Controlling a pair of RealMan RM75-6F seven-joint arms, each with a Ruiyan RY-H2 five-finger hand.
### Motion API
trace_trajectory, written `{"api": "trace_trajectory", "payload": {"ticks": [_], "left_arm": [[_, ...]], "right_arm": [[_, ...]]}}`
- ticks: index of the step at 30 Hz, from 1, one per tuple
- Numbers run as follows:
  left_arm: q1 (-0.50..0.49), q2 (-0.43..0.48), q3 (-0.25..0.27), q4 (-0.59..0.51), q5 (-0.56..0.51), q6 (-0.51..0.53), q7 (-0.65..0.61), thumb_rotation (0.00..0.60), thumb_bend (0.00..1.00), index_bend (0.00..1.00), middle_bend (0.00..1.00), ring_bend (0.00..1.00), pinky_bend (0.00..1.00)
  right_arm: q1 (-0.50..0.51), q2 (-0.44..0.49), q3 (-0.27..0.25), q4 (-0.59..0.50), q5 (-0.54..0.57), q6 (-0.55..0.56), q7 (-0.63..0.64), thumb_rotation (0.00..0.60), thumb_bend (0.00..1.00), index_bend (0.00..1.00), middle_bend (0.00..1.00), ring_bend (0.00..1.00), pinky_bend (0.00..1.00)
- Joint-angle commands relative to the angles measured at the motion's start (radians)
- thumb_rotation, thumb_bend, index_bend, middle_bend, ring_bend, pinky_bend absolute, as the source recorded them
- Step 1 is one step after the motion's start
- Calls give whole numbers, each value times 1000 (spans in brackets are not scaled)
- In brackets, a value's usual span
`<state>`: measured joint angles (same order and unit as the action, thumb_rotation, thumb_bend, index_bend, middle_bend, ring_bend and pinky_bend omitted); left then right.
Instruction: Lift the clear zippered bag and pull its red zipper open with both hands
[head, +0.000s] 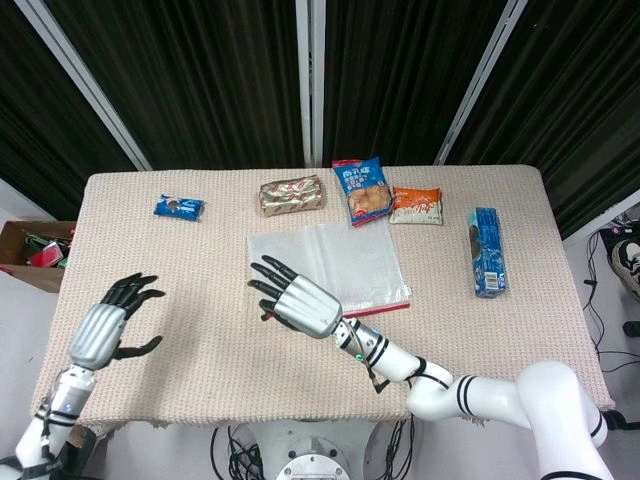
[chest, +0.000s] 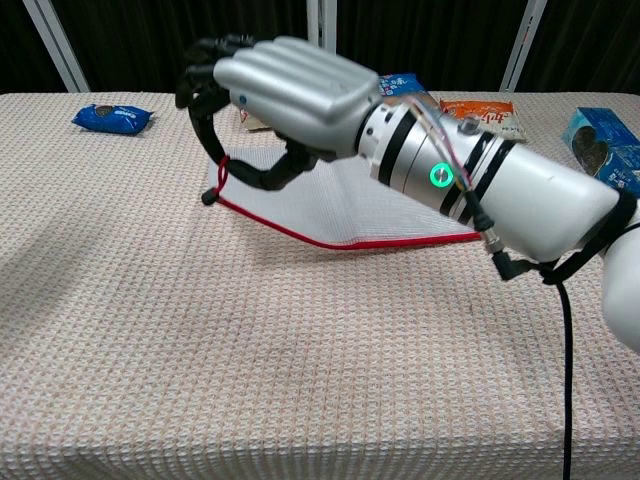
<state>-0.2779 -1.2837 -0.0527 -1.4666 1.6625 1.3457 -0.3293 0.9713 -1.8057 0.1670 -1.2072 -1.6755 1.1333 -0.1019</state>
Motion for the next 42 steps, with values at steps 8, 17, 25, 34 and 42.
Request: {"api": "trace_trajectory", "payload": {"ticks": [8, 17, 25, 34, 42], "left_arm": [[-249, -186, -91, 109, 23, -152, -204, 600, 199, 250, 105, 63, 105], [-346, -250, -70, 152, 34, -200, -276, 600, 210, 294, 103, 62, 104], [-407, -322, -83, 191, -15, -239, -301, 600, 284, 361, 104, 62, 105], [-437, -371, -86, 227, -56, -252, -268, 600, 321, 412, 109, 62, 105], [-445, -376, -77, 245, -75, -246, -287, 600, 337, 437, 109, 62, 105]], "right_arm": [[21, 86, 63, -91, -1, 22, -47, 600, 477, 811, 190, 0, 0], [33, 85, 75, -98, 19, 18, -64, 600, 477, 814, 190, 0, 0], [41, 64, 75, -88, 26, 28, -52, 600, 477, 818, 190, 0, 0], [47, 64, 76, -89, 32, 31, -48, 600, 479, 820, 190, 0, 0], [47, 67, 72, -80, 36, 35, -39, 600, 479, 821, 190, 0, 0]]}}
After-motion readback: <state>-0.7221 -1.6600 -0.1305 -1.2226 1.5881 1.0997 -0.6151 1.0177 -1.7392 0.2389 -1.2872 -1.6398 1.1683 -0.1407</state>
